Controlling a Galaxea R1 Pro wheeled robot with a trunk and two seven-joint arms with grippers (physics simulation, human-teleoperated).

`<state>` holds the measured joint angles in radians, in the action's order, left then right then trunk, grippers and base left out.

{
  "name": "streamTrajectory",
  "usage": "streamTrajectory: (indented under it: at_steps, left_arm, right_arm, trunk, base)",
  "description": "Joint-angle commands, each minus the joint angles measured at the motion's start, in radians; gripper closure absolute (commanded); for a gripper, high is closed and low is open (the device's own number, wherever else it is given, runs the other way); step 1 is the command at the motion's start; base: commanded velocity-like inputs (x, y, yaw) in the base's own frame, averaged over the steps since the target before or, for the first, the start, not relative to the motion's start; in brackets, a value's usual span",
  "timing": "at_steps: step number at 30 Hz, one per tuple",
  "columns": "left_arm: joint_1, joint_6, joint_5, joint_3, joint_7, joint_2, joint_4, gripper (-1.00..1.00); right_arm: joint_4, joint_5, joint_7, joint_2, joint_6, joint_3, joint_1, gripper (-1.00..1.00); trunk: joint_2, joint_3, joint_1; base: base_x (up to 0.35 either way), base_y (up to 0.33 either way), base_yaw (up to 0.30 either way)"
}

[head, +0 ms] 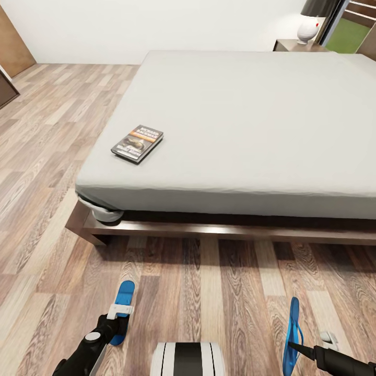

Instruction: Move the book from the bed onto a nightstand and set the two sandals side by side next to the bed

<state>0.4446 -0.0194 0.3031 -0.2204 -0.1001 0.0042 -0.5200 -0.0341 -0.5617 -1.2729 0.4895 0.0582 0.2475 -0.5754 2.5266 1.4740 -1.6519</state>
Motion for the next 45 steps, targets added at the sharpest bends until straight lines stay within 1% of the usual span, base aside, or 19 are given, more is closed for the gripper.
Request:
streamTrajectory:
  at_steps: [1,6,8,38,45]
  left_arm:
    - [0.000,-0.002,0.010,-0.008,-0.009,-0.001,-0.002,1.00]
    - [0.000,-0.002,0.010,-0.008,-0.009,-0.001,-0.002,1.00]
    - [0.000,-0.002,0.010,-0.008,-0.009,-0.001,-0.002,1.00]
    - [0.000,-0.002,0.010,-0.008,-0.009,-0.001,-0.002,1.00]
    - [0.000,-0.001,0.010,-0.008,-0.009,-0.001,-0.002,1.00]
  right_arm:
    - [-0.003,-0.010,-0.005,0.000,0.006,0.008,-0.001,1.00]
    - [-0.003,-0.010,-0.005,0.000,0.006,0.009,-0.001,1.00]
    - [-0.003,-0.010,-0.005,0.000,0.006,0.009,-0.001,1.00]
    - [-0.003,-0.010,-0.005,0.000,0.006,0.009,-0.001,1.00]
    - [-0.003,-0.010,-0.005,0.000,0.006,0.009,-0.001,1.00]
  trunk:
    - [0.000,0.001,0.000]
    - [0.000,0.001,0.000]
    - [0.001,0.008,-0.001]
    - [0.001,0.008,-0.001]
    - [0.001,0.008,-0.001]
  base:
    - [0.000,0.000,0.000]
    - [0.000,0.000,0.000]
    - [0.000,0.000,0.000]
    - [0.000,0.000,0.000]
    - [0.082,0.034,0.000]
